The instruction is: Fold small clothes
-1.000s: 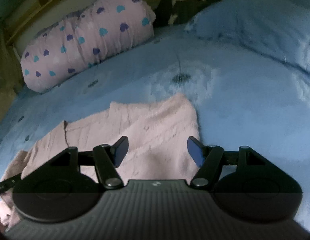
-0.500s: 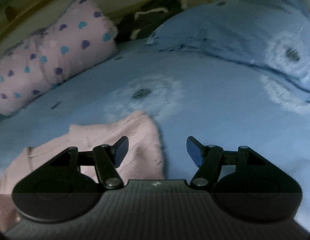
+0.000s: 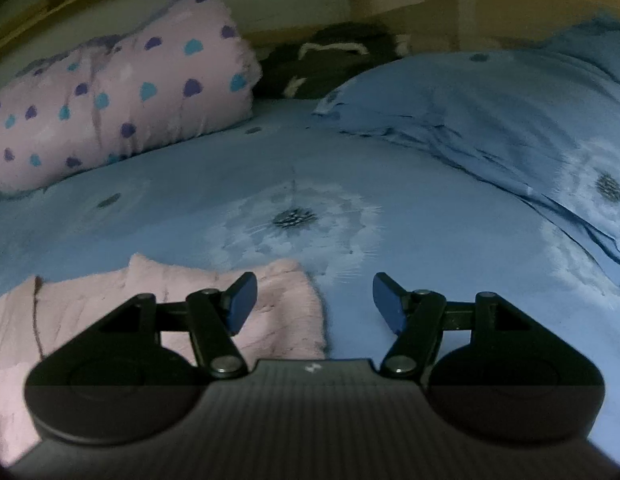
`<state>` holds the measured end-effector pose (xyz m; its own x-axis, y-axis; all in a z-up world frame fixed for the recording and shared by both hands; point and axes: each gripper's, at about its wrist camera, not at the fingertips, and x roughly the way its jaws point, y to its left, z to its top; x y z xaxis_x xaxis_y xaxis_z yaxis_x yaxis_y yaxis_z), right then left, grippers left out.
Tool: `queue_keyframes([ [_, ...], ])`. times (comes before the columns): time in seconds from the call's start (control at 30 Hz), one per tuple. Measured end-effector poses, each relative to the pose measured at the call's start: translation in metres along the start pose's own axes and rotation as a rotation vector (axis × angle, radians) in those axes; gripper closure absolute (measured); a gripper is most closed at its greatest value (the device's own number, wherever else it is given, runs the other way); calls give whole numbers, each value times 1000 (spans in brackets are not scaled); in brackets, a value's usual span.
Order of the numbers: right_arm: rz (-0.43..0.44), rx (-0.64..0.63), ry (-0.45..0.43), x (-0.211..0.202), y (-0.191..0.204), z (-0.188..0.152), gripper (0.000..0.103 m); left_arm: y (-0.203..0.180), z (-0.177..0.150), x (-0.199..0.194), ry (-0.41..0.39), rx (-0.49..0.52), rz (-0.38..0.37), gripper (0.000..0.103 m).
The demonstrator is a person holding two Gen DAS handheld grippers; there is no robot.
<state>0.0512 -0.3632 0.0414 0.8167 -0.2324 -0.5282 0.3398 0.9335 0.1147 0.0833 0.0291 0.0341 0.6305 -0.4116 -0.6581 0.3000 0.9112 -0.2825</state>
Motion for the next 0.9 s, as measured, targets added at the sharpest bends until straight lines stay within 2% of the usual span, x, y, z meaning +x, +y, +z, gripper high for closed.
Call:
queue_keyframes([
  [0.13, 15, -32, 43, 12, 1, 1, 36, -7, -1, 12, 18, 41, 44, 23],
  [0.2, 23, -37, 73, 21, -1, 1, 36, -11, -3, 9, 8, 73, 87, 49],
  [0.23, 24, -36, 88, 26, -3, 0, 36, -12, -4, 8, 1, 89, 104, 56],
  [0.27, 23, -24, 101, 31, -6, 0, 36, -13, -4, 6, -6, 101, 123, 69],
  [0.3, 25, -12, 110, 35, -8, 0, 36, -15, -5, 5, -14, 117, 139, 73],
  [0.43, 32, 43, 139, 44, -15, 2, 36, -31, -10, 5, -63, 217, 179, 75],
  [0.5, 30, 51, 144, 43, -12, 3, 36, -33, -13, 9, -58, 240, 183, 71],
  [0.6, 38, 10, 147, 39, -5, 3, 36, -30, -15, 17, -55, 226, 219, 56],
  [0.7, 60, 18, 149, 35, -2, 6, 36, -24, -15, 21, -60, 175, 221, 52],
  [0.77, 88, 9, 146, 32, -1, 7, 37, -26, -15, 24, -56, 176, 220, 51],
  [0.83, 74, 2, 137, 30, 0, 7, 37, -32, -15, 26, -61, 198, 247, 59],
  [0.87, 65, 16, 138, 30, 0, 7, 36, -35, -15, 25, -69, 206, 261, 70],
  [0.9, 67, 46, 144, 31, -2, 8, 36, -37, -14, 24, -79, 219, 275, 74],
])
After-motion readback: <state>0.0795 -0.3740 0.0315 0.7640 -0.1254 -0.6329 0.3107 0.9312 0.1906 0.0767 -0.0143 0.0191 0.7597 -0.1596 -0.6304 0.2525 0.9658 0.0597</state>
